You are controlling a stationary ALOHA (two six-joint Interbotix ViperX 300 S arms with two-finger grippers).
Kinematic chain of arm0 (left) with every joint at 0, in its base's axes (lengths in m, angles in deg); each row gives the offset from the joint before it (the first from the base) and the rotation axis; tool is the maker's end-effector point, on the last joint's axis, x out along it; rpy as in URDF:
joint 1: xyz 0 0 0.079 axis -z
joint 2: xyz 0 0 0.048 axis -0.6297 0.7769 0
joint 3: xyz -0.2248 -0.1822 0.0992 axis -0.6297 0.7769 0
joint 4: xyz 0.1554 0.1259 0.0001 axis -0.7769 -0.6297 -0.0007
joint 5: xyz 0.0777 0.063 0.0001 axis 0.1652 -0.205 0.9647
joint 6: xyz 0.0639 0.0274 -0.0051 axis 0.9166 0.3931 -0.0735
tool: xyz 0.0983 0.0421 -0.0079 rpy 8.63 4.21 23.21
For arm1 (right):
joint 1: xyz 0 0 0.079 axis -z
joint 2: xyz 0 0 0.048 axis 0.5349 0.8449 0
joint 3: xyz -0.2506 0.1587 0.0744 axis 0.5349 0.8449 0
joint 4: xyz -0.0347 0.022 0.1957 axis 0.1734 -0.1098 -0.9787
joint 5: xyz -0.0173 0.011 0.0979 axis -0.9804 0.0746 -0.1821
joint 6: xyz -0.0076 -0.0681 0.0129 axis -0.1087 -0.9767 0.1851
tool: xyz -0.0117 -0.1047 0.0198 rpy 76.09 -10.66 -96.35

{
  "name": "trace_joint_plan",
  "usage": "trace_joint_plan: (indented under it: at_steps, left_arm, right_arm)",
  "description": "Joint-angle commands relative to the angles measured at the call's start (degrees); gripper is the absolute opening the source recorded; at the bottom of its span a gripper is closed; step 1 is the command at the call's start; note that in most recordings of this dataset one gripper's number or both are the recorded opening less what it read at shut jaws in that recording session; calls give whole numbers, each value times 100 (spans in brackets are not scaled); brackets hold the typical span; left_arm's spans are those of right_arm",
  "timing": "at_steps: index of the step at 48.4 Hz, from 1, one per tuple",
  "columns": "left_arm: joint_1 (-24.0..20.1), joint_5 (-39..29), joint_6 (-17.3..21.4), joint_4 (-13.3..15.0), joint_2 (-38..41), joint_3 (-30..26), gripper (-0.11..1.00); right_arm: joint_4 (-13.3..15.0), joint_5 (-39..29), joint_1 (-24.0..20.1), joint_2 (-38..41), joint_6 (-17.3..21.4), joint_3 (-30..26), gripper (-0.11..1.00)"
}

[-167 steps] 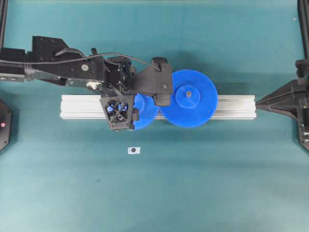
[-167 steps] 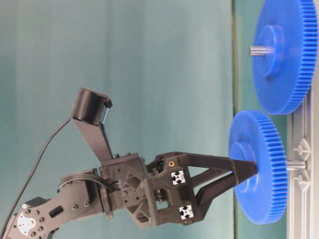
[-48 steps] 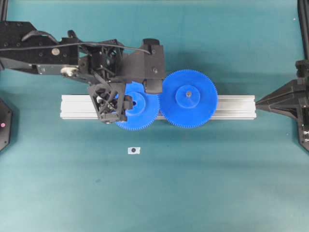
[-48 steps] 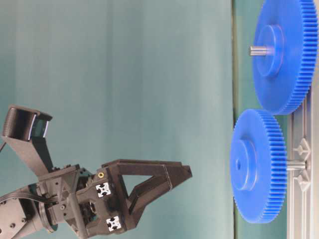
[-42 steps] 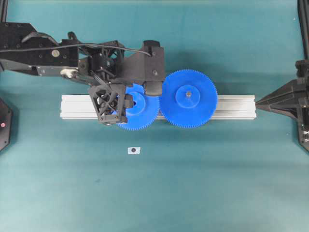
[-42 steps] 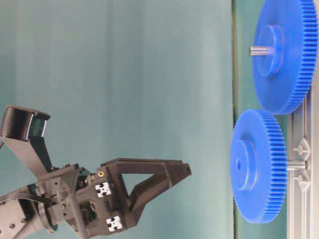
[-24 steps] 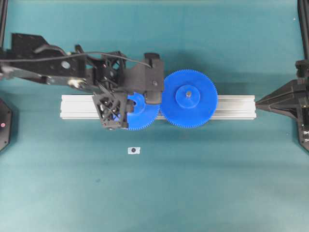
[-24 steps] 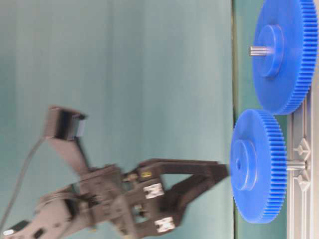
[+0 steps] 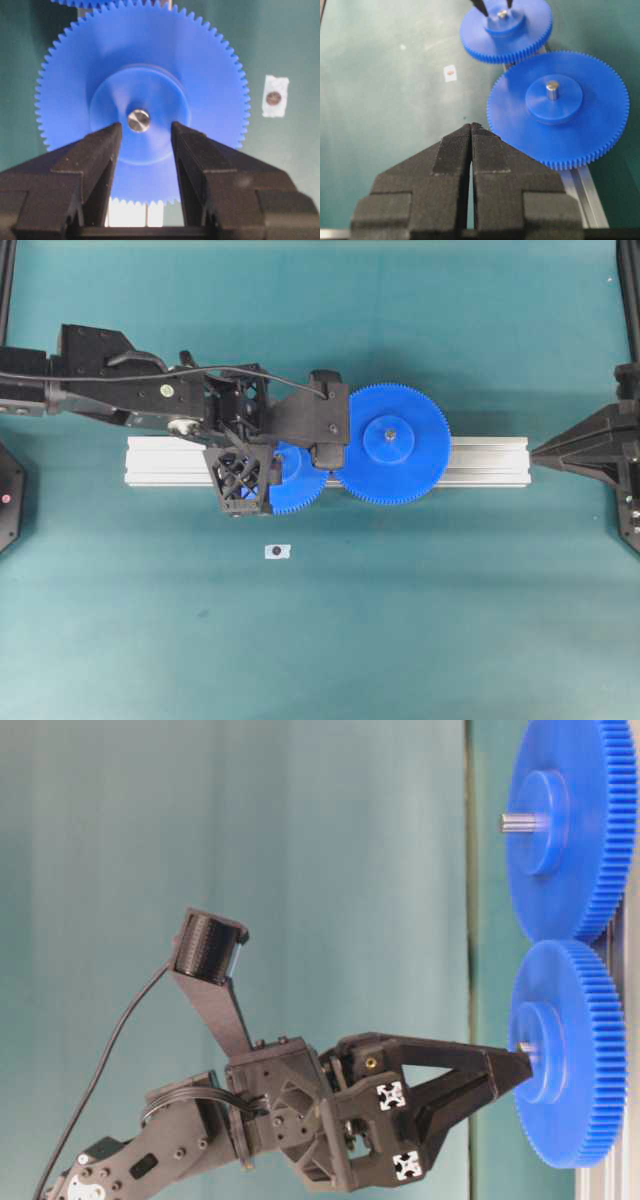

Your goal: Insert the small gear onto the shaft.

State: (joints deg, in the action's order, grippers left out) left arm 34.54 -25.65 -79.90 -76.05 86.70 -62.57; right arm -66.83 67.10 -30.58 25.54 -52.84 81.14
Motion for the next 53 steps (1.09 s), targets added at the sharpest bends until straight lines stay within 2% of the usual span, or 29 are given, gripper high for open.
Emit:
trace_joint_plan:
  at_steps: [1, 15, 25, 32, 41, 48, 53]
  left_arm:
    - [18, 0, -9, -18, -255, -114, 41]
    - [-9, -413, -26, -26, -967, -510, 41]
    - [18, -466, -53, -18, -1538, -343, 41]
    - [53, -422, -105, -18, -1925, -70, 41]
    - [211, -97, -422, -18, -2496, 492, 41]
    - [229, 483, -721, -18, -3041, 976, 41]
    - [237, 1222, -896, -18, -3445, 1494, 42]
  right_arm:
    - [9, 53, 9, 26, 62, -62, 1]
    - [9, 53, 9, 26, 62, -53, 1]
    - [9, 53, 9, 26, 62, -53, 1]
    - [9, 62, 9, 0, 62, -62, 1]
    - [9, 26, 9, -193, 53, -44, 1]
    - [18, -18, 9, -290, 53, -35, 1]
    - [26, -53, 9, -299, 53, -35, 1]
